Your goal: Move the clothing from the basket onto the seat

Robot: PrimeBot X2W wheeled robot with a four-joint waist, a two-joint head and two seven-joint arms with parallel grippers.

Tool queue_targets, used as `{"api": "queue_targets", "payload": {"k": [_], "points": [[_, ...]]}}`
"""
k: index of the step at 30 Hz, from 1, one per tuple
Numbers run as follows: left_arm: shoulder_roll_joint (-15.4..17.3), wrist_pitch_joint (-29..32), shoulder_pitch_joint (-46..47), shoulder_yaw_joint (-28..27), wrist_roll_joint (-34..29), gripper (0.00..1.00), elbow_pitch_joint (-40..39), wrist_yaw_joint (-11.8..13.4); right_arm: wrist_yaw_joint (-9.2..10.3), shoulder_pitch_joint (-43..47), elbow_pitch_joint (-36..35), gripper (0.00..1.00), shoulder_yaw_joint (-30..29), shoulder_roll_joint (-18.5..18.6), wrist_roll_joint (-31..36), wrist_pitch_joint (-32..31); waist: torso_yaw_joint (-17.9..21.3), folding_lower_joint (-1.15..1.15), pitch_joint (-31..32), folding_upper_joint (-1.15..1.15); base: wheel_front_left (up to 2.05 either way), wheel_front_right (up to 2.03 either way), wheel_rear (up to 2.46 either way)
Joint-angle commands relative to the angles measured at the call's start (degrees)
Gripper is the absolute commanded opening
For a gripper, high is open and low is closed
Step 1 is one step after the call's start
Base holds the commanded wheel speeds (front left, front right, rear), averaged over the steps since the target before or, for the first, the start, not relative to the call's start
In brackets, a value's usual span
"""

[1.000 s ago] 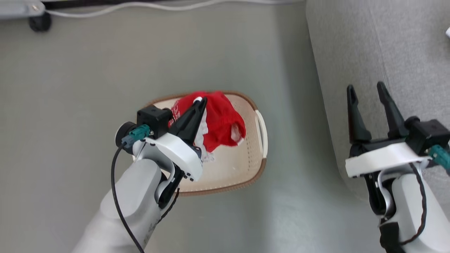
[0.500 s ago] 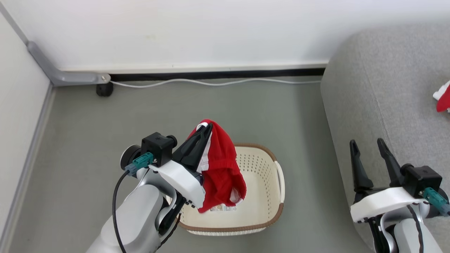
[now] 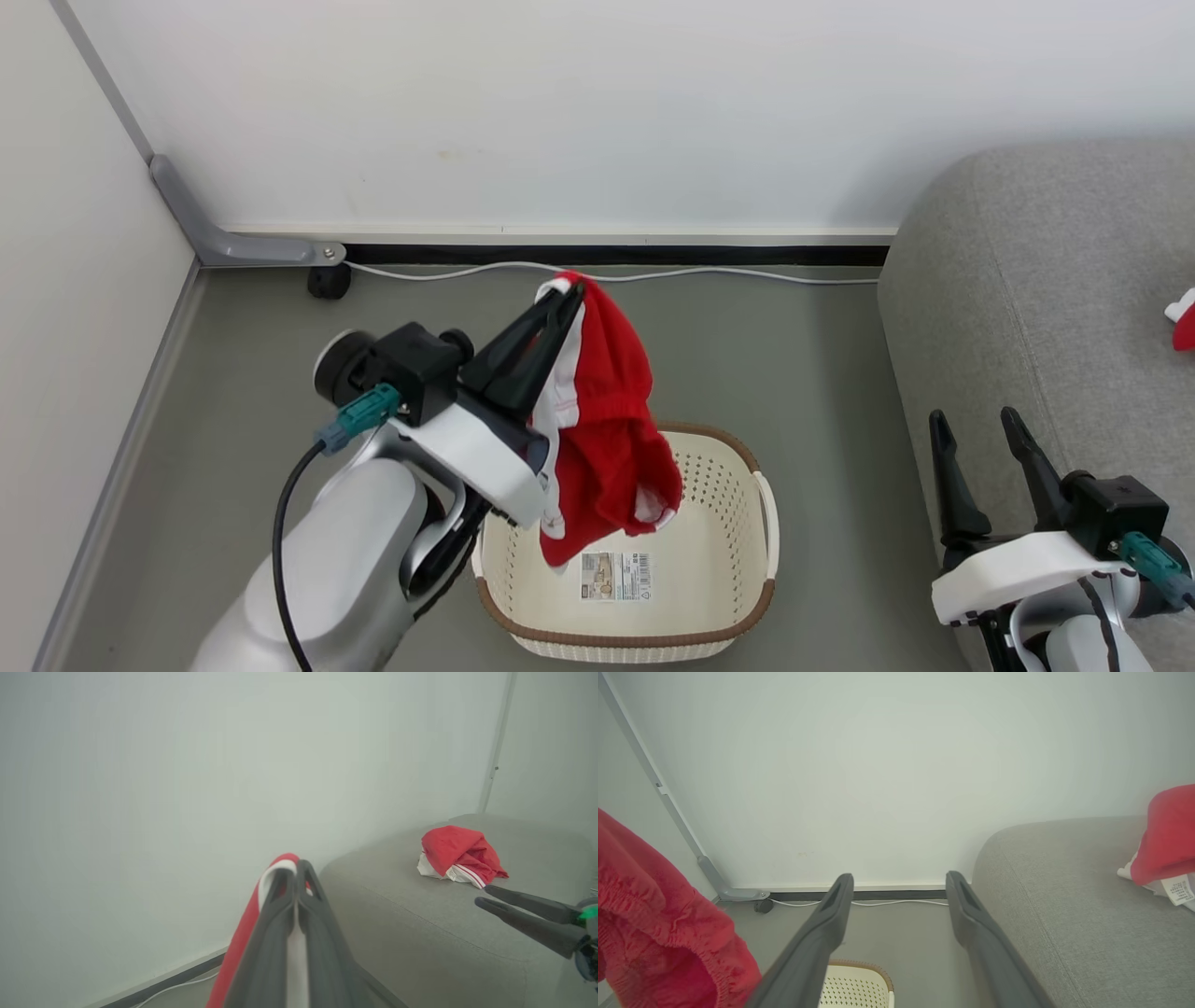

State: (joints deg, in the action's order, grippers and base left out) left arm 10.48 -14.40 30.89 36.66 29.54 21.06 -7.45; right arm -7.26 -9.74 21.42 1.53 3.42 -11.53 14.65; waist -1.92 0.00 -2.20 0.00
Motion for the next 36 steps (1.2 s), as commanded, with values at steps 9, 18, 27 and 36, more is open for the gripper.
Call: {"api": "queue_targets", "payload": {"k": [9,18,27,36], "points": [[4.1,-0.6,10.8,1.7,0.1,0.0,-4.4,0.0,-0.23,-0.3,-0.6,1.0,1.4,-0.2,0.3,0.3,-0.5,0.0,-0.2,0.0,0.0,0.0,0.0],[4.1,-0.6,13.5,1.7,0.3,0.0,-5.2,0.0,-0.23,-1.8,-0.6,1.0,5.2,-0.3,0.1,0.3,-0.2,0.0,-0.8,0.0,0.0,0.0,0.0],[3.1,-0.6,14.0,1.9,0.4,0.0,-6.0,0.0,-0.23,-9.3,-3.1,1.0,18.9,3.2,-3.1,0.3,-0.3,0.0,-1.2,0.0,0.0,0.0,0.0],[2.0,-0.6,14.1,2.4,0.5,0.0,-6.1,0.0,-0.23,-17.7,-2.0,1.0,35.0,7.6,-8.9,0.3,-1.2,0.0,-1.3,0.0,0.0,0.0,0.0]]}}
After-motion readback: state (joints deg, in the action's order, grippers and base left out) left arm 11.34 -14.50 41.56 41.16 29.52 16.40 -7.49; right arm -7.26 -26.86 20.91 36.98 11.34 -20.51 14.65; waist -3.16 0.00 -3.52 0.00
